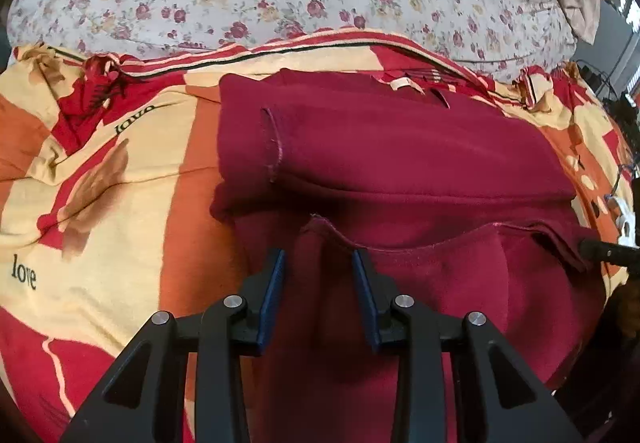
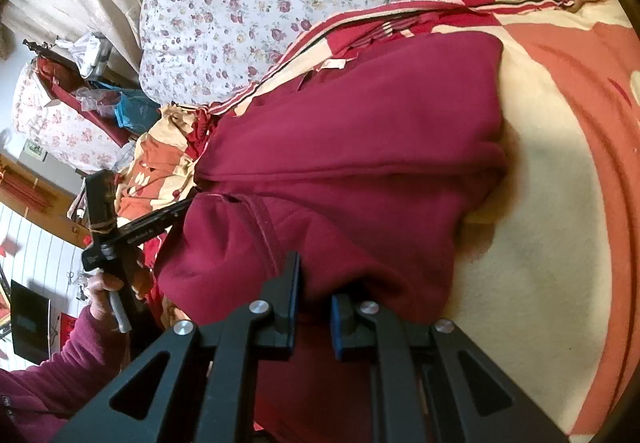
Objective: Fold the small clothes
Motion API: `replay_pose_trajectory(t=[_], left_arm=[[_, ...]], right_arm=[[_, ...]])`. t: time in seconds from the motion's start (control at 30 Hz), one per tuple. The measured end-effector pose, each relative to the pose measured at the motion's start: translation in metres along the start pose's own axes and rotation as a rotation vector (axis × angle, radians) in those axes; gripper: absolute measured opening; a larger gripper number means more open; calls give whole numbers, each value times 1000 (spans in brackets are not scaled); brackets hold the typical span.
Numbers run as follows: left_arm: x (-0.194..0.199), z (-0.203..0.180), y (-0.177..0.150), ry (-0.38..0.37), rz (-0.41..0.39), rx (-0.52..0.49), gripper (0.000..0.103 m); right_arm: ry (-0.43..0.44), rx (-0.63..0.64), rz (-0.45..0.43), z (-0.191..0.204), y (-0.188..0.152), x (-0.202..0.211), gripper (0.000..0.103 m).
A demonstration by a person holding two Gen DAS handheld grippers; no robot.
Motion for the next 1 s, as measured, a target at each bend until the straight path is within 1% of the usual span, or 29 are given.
replay_pose_trajectory(t=[0.07,0.1,0.2,0.3,0.43,0.5,0.57,0.63,0.77,0.87,1.0], left_arm=[[2,-3,0,3,-16,-9,1],[4,-4,0,10,-20,-15,0],[15,-7,1,34,-49,-31,0],[39,-3,7,33,-112,-11,0],[66,6,28,44,-207,21,0],[70,8,44,40,-233,28,0],[67,8,58,50,-249,29,0],[59,8,74,61,-256,29,0],[33,16,106,68,-254,65,0],[15,23,121,80,-243,79,0],[-15,34,138,118,-213,88,0]], right_arm=[[-2,3,1,1,-1,0,13],[-3,5,2,2,-1,-1,15],[-27,36,-12,8,-1,0,13],[3,31,-53,14,6,12,12],[74,15,-113,21,22,32,12],[62,16,-137,24,34,37,12],[55,16,-158,28,47,39,12],[25,27,-179,31,65,40,11],[-17,22,-193,29,99,36,11],[-38,1,-183,17,125,24,11],[-57,-36,-148,-1,153,-4,11]])
Point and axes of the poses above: each gripper's, at about its wrist camera, not at the fingertips, and x roughly against the way its jaws point, z to its left, y to its top, the point moved 2 cm from there along -x, roughly the way its jaws point, and after that the axes turned 7 degrees about -y, right-handed, at the moved point
